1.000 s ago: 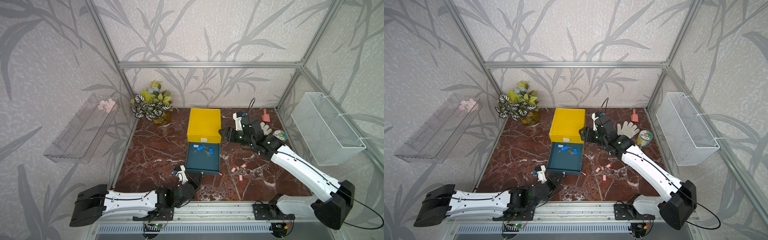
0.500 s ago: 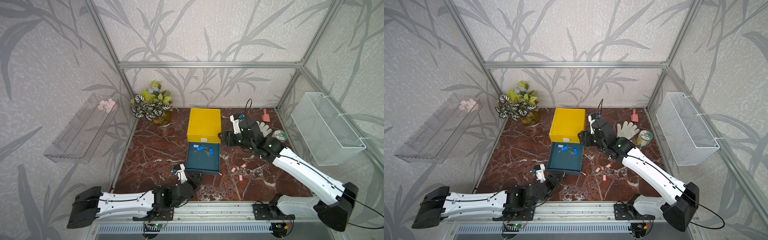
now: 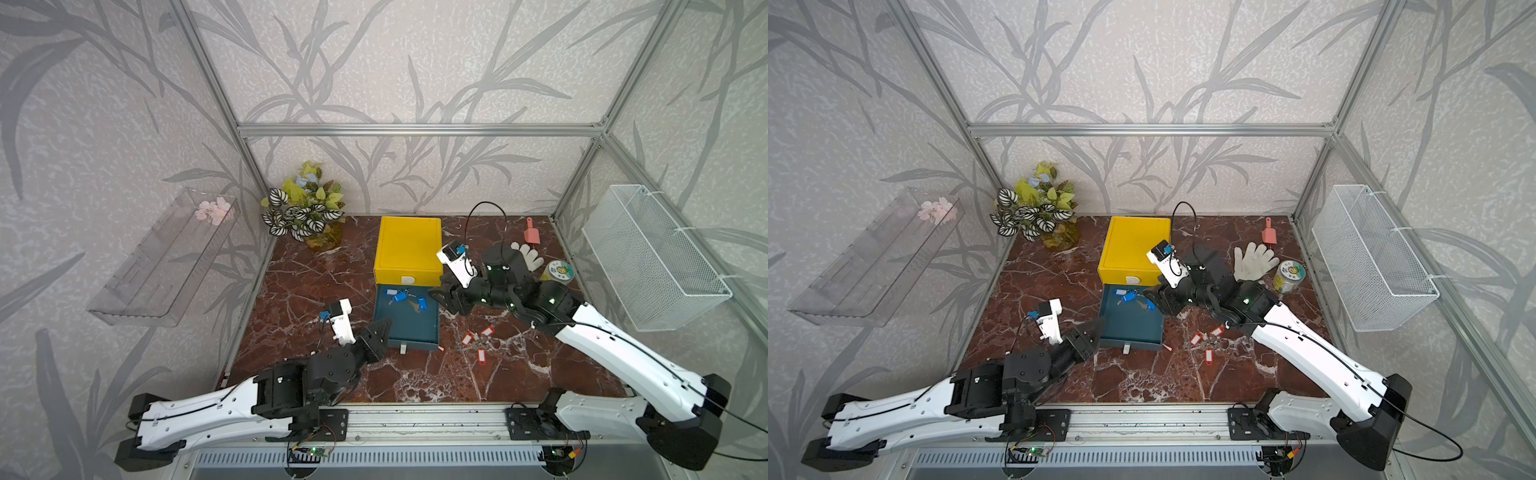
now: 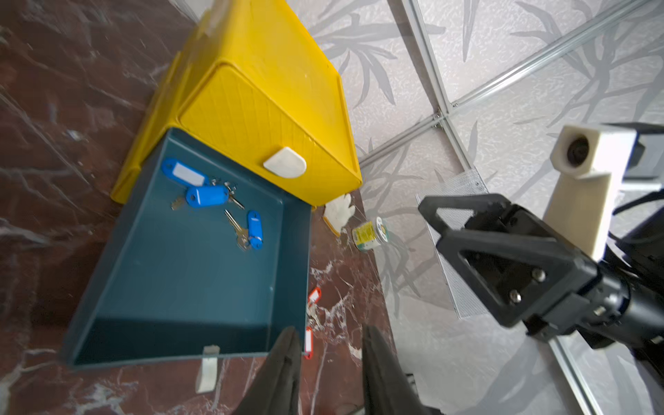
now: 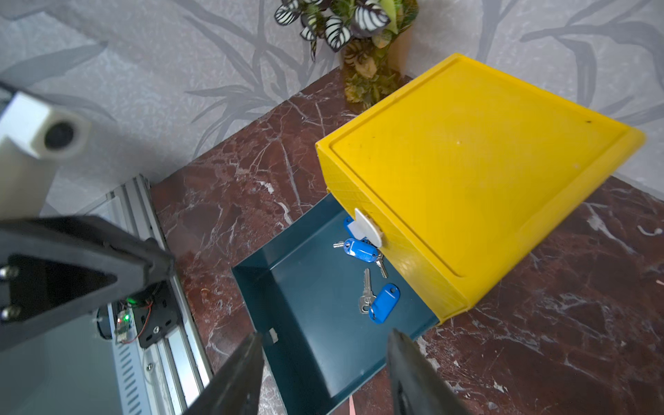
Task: Take the keys out of the drawer
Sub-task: Open the drawer in the storage box, then pick up the key from the drawer.
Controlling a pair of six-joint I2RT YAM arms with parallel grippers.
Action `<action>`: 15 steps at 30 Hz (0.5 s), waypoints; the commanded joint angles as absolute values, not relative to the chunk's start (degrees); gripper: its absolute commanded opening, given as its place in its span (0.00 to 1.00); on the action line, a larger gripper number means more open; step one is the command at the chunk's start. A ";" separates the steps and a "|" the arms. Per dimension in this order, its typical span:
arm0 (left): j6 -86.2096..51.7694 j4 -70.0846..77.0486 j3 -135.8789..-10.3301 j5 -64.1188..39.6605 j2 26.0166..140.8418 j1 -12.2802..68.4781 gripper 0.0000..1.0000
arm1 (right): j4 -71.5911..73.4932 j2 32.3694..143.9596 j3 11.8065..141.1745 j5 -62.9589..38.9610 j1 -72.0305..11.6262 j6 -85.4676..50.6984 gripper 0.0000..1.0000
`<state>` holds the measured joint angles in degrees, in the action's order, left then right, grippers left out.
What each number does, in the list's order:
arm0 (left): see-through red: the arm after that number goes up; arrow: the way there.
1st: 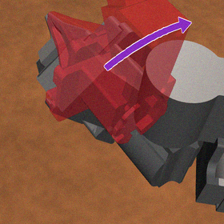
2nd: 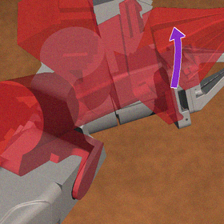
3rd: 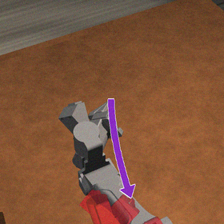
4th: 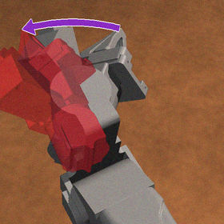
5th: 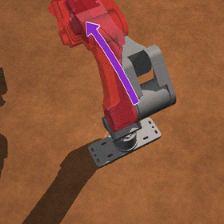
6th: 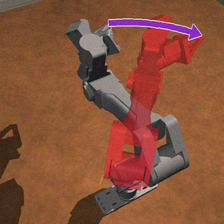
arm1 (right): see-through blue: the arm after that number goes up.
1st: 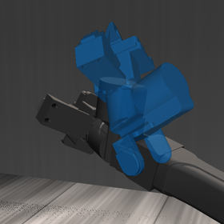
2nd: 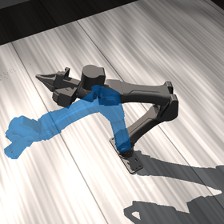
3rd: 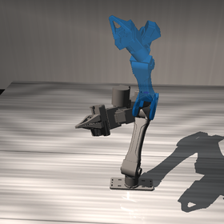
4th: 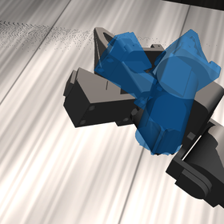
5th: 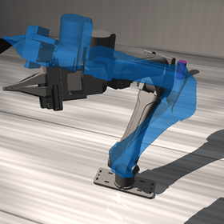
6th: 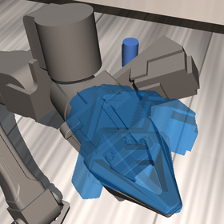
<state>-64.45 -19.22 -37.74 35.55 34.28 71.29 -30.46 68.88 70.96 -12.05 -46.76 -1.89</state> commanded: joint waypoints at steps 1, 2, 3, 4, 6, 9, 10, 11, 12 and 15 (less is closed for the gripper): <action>-54.11 -26.67 -41.29 26.56 37.54 61.06 0.32 | -34.80 71.01 72.65 -13.35 -48.78 7.41 0.56; -53.23 -25.82 -40.88 22.63 38.29 57.18 0.32 | -34.73 71.42 72.42 -13.03 -49.29 8.87 0.56; -52.60 -24.70 -40.16 18.16 39.24 52.18 0.32 | -34.75 72.07 72.16 -12.23 -49.87 10.45 0.55; -52.32 -23.12 -39.21 14.09 39.98 47.55 0.31 | -34.76 72.83 72.00 -11.40 -50.53 12.11 0.53; -51.00 -19.72 -37.90 8.36 41.32 40.37 0.31 | -34.89 74.69 72.22 -9.88 -51.68 14.76 0.50; -49.56 -16.28 -37.61 0.13 44.91 31.22 0.29 | -36.27 78.55 73.78 -8.43 -53.09 18.54 0.48; -49.17 -14.68 -37.53 -3.40 46.53 28.41 0.26 | -36.90 79.80 74.41 -7.64 -53.62 19.70 0.46; -48.94 -13.46 -37.61 -6.22 47.88 26.34 0.24 | -37.29 80.84 74.81 -6.80 -53.99 20.62 0.46; -48.88 -12.25 -37.62 -9.58 49.63 24.21 0.24 | -37.36 81.64 75.01 -5.78 -54.37 21.50 0.46; -48.58 -10.24 -37.84 -16.34 53.95 19.70 0.24 | -36.80 83.21 74.70 -3.40 -54.67 23.08 0.46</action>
<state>-50.87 -14.20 -37.76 -4.95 51.99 22.37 -35.51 82.78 73.14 -6.74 -54.19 19.11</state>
